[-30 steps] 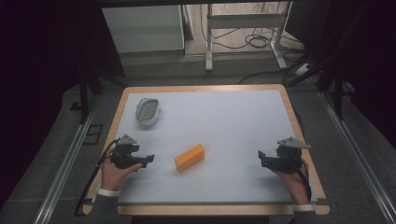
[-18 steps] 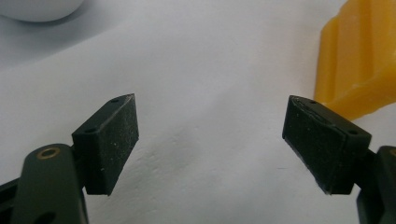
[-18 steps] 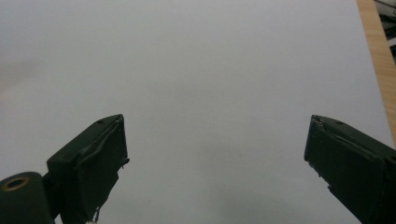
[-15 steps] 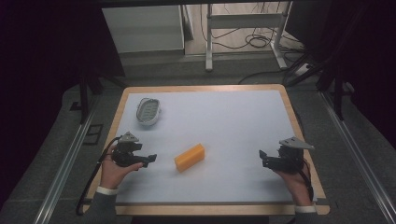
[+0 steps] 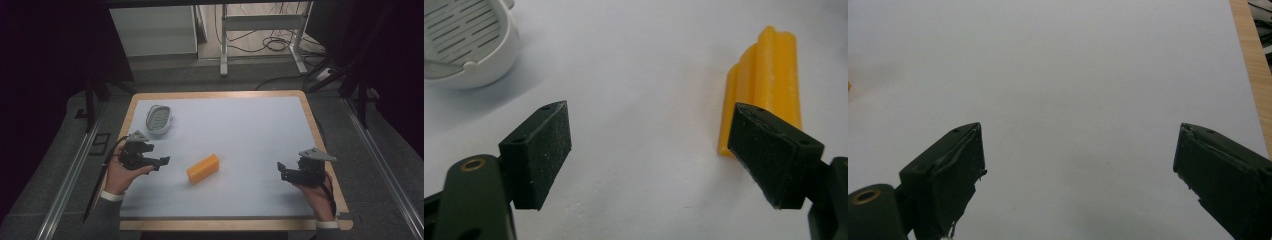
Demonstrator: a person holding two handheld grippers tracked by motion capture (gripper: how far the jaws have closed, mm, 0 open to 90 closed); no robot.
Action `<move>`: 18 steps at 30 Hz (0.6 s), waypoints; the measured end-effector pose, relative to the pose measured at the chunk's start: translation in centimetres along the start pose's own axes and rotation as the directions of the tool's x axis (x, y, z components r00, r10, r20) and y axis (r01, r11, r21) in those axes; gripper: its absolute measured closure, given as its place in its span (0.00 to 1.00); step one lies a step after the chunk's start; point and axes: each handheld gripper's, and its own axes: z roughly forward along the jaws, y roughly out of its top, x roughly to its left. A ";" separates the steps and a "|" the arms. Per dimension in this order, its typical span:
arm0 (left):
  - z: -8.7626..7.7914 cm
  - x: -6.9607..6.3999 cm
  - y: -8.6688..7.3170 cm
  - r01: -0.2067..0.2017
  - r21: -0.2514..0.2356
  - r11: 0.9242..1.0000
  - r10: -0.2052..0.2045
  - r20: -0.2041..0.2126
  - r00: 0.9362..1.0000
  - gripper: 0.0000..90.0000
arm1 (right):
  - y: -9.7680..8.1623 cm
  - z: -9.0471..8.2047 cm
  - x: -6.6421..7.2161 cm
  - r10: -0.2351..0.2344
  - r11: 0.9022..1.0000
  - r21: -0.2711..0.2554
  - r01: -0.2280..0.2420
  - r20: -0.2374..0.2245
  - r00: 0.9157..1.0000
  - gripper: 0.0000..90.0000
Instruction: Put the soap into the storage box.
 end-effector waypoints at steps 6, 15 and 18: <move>0.0 -0.8 1.1 -0.029 0.011 1.000 0.029 0.012 1.000 0.20 | -0.2 -0.3 -0.3 0.013 1.000 -0.003 -0.013 0.002 1.000 0.07; 0.5 -1.5 1.9 -0.043 0.024 0.999 0.042 0.029 0.999 0.20 | -0.2 -0.5 -0.5 0.004 1.000 0.008 -0.004 0.010 1.000 0.07; 0.5 -2.0 2.3 -0.056 0.029 0.998 0.055 0.031 0.998 0.20 | -0.2 -0.5 -0.6 0.006 1.000 0.007 -0.006 0.010 1.000 0.08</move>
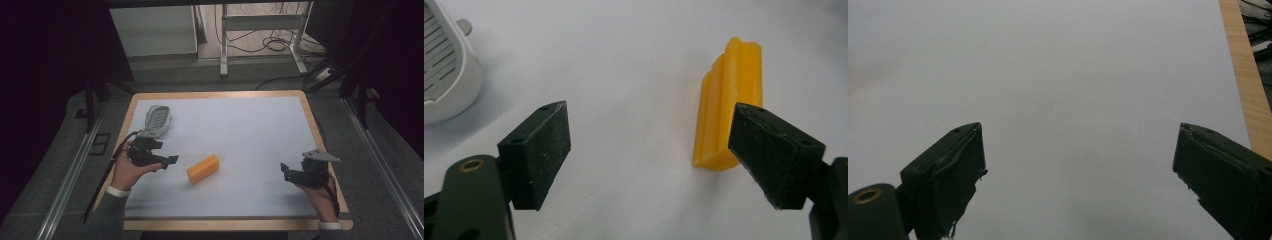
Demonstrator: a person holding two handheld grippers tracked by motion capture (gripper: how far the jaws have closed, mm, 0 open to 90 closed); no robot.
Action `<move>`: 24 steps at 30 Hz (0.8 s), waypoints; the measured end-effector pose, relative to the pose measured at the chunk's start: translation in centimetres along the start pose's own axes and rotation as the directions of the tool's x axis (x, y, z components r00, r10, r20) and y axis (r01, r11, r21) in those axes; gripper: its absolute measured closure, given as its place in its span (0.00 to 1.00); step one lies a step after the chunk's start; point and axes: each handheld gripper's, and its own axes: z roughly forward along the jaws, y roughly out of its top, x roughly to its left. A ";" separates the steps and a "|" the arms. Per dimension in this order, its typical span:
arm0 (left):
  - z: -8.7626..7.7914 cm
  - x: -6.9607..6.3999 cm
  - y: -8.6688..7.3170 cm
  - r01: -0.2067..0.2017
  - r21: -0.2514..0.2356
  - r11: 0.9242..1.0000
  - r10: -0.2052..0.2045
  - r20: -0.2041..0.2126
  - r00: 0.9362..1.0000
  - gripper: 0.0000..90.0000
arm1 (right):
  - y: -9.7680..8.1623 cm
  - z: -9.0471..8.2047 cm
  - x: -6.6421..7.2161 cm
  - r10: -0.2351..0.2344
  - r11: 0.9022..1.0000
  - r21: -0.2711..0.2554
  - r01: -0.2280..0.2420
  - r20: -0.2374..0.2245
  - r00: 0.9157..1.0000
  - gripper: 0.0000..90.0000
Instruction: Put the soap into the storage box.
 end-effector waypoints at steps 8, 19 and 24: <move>0.5 -1.3 0.7 -0.038 0.017 0.999 0.038 0.005 0.999 0.20 | -0.2 0.2 -0.1 -0.007 1.000 0.012 0.007 0.004 1.000 0.08; 1.9 -2.9 1.7 -0.077 0.037 0.996 0.076 0.018 0.997 0.20 | -0.3 0.3 -0.1 -0.010 1.000 0.021 0.010 0.006 1.000 0.08; 2.4 -3.5 1.9 -0.086 0.037 0.996 0.085 0.029 0.996 0.20 | -0.3 0.4 -0.1 -0.009 1.000 0.025 0.008 0.007 1.000 0.08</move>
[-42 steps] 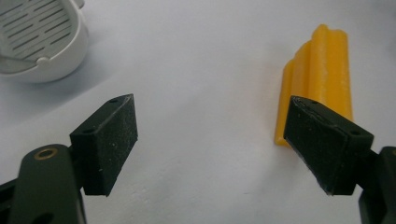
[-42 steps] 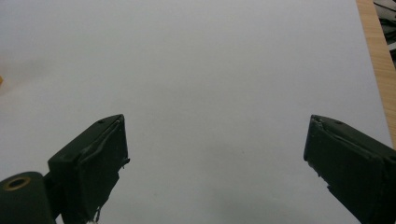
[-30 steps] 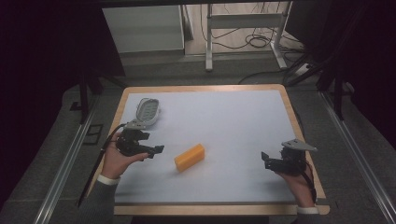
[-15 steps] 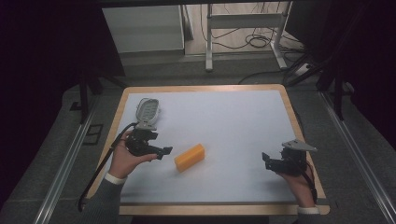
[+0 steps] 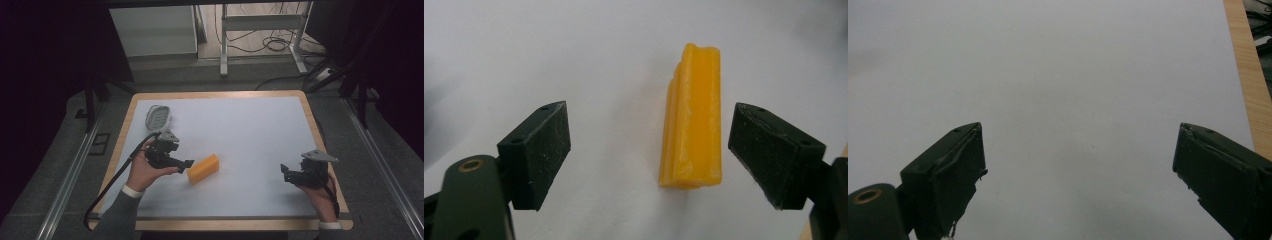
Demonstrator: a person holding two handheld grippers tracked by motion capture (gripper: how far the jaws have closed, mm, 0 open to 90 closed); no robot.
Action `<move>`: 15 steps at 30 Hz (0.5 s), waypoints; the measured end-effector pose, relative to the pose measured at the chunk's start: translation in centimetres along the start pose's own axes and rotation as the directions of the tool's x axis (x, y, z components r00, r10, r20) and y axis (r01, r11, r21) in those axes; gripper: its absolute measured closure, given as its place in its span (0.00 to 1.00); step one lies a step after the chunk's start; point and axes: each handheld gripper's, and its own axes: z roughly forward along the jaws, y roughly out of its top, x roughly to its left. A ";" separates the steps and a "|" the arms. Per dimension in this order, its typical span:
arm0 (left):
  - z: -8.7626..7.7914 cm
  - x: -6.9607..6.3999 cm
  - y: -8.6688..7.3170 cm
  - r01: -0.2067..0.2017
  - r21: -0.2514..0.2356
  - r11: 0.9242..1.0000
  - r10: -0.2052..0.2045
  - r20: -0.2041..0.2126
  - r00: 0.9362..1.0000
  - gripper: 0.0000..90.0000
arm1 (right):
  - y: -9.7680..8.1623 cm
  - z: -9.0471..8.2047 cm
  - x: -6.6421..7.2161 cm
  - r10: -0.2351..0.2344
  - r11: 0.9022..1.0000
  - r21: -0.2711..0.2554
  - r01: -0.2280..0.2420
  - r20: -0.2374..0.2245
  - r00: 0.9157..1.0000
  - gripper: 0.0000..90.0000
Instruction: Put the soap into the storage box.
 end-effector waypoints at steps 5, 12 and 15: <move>0.5 -0.6 0.6 -0.018 0.009 1.000 0.018 0.008 1.000 0.20 | 0.0 0.0 0.0 -0.002 1.000 0.001 0.002 0.001 1.000 0.08; 1.9 -1.4 1.0 -0.032 0.029 0.999 0.032 0.022 0.999 0.20 | -0.1 0.1 -0.1 -0.003 1.000 0.002 0.003 0.002 1.000 0.08; 2.4 -1.7 1.2 -0.033 0.039 0.999 0.031 0.027 0.999 0.20 | -0.1 0.1 -0.1 -0.002 1.000 0.005 0.002 0.004 1.000 0.08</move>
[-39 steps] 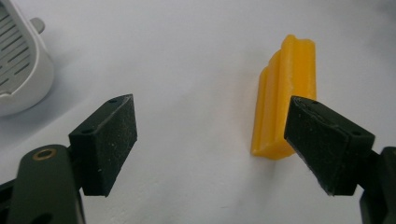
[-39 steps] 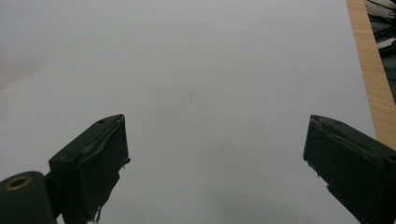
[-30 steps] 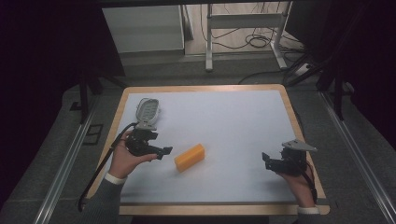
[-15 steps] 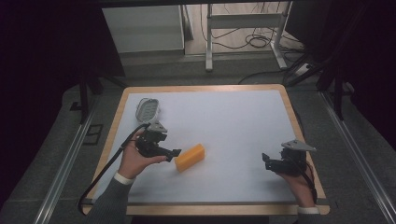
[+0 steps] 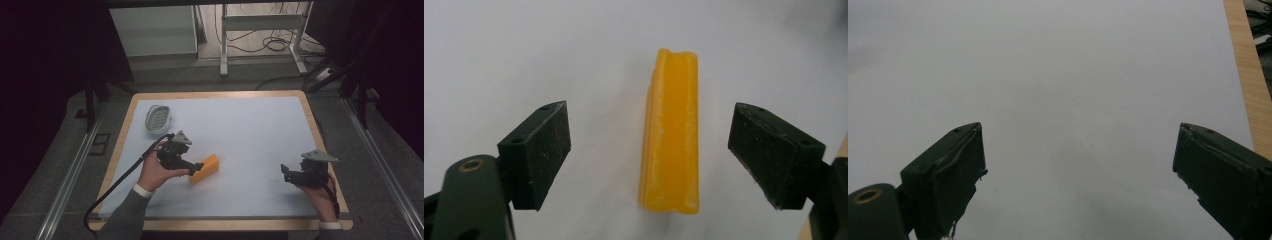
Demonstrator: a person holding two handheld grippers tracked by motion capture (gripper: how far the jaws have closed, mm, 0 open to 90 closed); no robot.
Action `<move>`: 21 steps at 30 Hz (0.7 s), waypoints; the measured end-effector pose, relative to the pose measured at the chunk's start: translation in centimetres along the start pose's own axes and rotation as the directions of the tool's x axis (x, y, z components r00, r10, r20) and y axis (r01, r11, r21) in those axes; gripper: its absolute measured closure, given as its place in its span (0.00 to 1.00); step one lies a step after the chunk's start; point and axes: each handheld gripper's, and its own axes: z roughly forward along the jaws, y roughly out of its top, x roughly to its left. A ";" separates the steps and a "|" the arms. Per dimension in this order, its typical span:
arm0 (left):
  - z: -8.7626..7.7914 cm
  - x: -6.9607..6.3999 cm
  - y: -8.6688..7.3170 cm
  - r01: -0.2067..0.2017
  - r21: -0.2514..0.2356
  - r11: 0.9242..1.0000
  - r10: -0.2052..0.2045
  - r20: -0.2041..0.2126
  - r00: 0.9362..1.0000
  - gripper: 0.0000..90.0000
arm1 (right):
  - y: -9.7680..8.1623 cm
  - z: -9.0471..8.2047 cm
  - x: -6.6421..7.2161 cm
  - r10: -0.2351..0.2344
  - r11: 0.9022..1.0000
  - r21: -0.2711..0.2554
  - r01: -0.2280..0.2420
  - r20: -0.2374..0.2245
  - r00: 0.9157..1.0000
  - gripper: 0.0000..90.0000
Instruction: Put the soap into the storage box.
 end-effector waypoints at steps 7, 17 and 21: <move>1.2 -0.9 0.3 -0.016 0.029 0.999 0.016 -0.007 1.000 0.20 | -0.1 0.1 0.0 -0.002 1.000 0.004 0.002 0.001 1.000 0.08; 3.7 -1.0 0.3 -0.006 0.097 0.995 0.006 0.000 1.000 0.24 | -0.2 0.3 -0.1 0.001 1.000 0.013 -0.001 0.002 1.000 0.08; 4.4 -1.3 0.5 -0.009 0.115 0.993 0.009 0.000 1.000 0.27 | -0.2 0.3 -0.1 0.002 1.000 0.014 -0.002 0.004 1.000 0.08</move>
